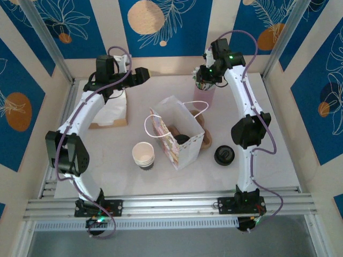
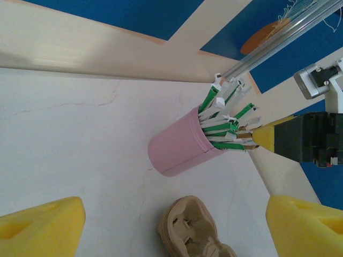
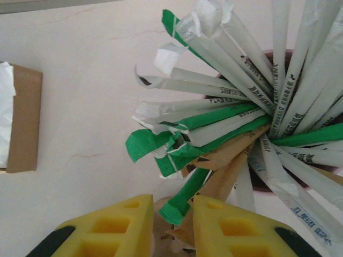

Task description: Pack the takeout coffee

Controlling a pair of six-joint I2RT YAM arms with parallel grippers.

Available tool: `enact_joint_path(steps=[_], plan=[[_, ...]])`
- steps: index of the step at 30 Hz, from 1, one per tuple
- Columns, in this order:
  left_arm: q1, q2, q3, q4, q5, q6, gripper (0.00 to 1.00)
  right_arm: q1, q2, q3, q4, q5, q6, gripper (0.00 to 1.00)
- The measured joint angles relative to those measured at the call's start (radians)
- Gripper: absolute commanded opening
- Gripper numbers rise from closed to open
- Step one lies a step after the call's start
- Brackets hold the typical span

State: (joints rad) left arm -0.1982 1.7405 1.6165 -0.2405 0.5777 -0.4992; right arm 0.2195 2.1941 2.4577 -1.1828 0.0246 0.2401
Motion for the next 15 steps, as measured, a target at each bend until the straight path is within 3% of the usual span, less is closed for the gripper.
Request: enact_joint_path(steps=[15], plan=[[0.000, 0.004, -0.010, 0.025, 0.018, -0.019, 0.87, -0.005, 0.003, -0.018, -0.018, 0.049, -0.005, 0.30]])
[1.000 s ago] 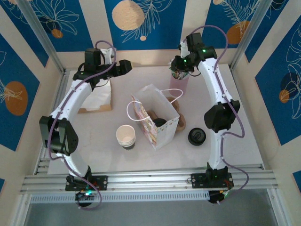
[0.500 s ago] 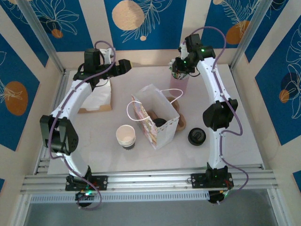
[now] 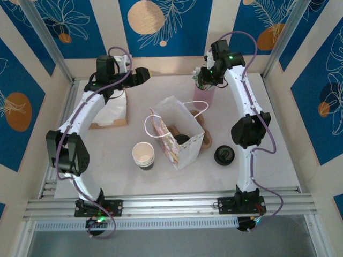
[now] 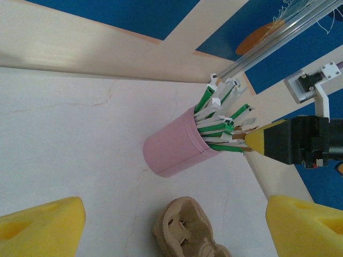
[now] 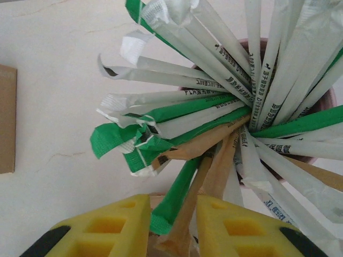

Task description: Pack the takeout coffee

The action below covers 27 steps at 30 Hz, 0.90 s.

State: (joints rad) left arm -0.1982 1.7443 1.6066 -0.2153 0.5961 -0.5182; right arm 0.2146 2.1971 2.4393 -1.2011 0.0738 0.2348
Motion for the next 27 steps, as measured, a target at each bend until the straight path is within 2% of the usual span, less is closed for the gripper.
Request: enact_joint_path(steps=[7, 15, 27], plan=[[0.000, 0.000, -0.007, 0.019, 0.006, -0.008, 0.87, 0.000, -0.003, -0.021, 0.000, 0.005, -0.007, 0.29], [0.000, 0.001, -0.017, 0.026, 0.007, -0.016, 0.87, 0.000, -0.011, -0.053, 0.003, 0.013, -0.012, 0.17], [0.000, 0.001, -0.019, 0.035, 0.007, -0.023, 0.87, 0.000, -0.017, -0.052, 0.003, 0.037, -0.018, 0.07]])
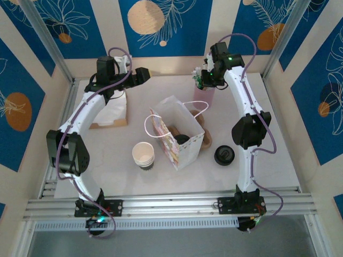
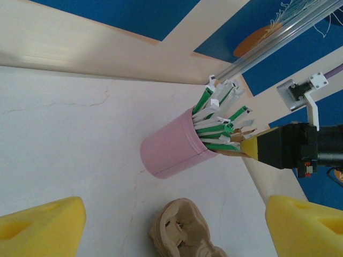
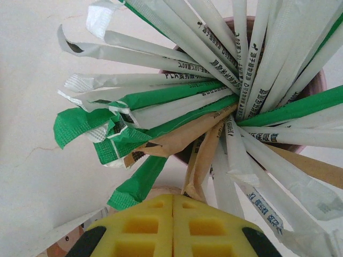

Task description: Pack the takeout coffee

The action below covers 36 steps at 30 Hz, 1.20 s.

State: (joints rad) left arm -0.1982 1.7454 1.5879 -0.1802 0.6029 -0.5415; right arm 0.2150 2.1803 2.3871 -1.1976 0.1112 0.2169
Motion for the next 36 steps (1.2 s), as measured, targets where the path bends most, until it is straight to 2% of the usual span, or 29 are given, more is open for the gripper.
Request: enact_joint_path(steps=[16, 20, 36], plan=[[0.000, 0.000, 0.000, 0.002, 0.000, -0.002, 0.87, 0.002, -0.015, 0.050, 0.005, 0.027, 0.000, 0.06], [0.000, 0.000, 0.000, 0.001, 0.000, -0.002, 0.87, 0.002, -0.015, 0.072, 0.010, 0.031, 0.004, 0.24], [0.000, 0.000, 0.000, 0.001, 0.007, -0.002, 0.87, 0.010, -0.015, 0.079, 0.006, 0.019, -0.007, 0.25]])
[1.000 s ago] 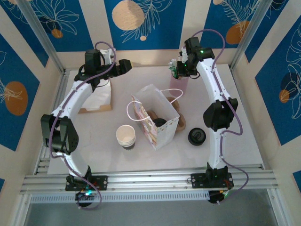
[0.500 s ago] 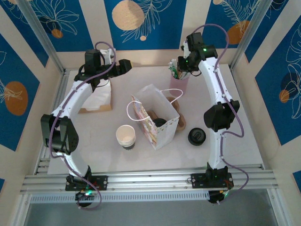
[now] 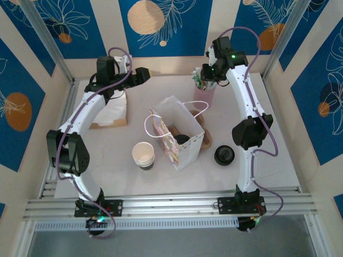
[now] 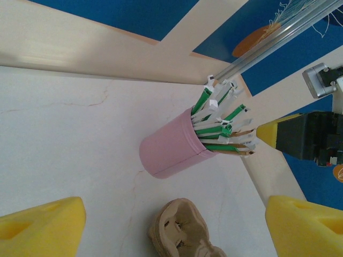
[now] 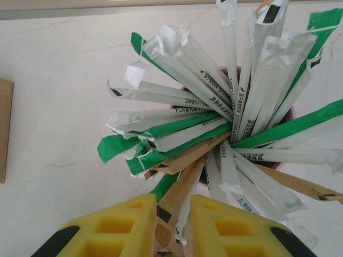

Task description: Pack the takeout coffee

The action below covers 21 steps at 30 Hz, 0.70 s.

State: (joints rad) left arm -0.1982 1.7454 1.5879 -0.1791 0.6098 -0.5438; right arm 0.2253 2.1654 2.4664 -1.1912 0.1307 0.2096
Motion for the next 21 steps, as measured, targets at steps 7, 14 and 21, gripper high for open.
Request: enact_joint_path(steps=[7, 14, 21], plan=[[0.000, 0.000, 0.000, 0.000, 0.005, 0.000, 0.87, 0.003, -0.015, -0.070, -0.015, 0.002, 0.008, 0.21], [0.000, 0.000, 0.000, 0.000, 0.011, 0.000, 0.87, -0.009, -0.037, -0.108, -0.014, 0.009, 0.016, 0.23], [0.000, 0.000, 0.000, 0.000, 0.011, 0.000, 0.87, -0.020, -0.094, -0.159, 0.005, 0.011, 0.019, 0.24]])
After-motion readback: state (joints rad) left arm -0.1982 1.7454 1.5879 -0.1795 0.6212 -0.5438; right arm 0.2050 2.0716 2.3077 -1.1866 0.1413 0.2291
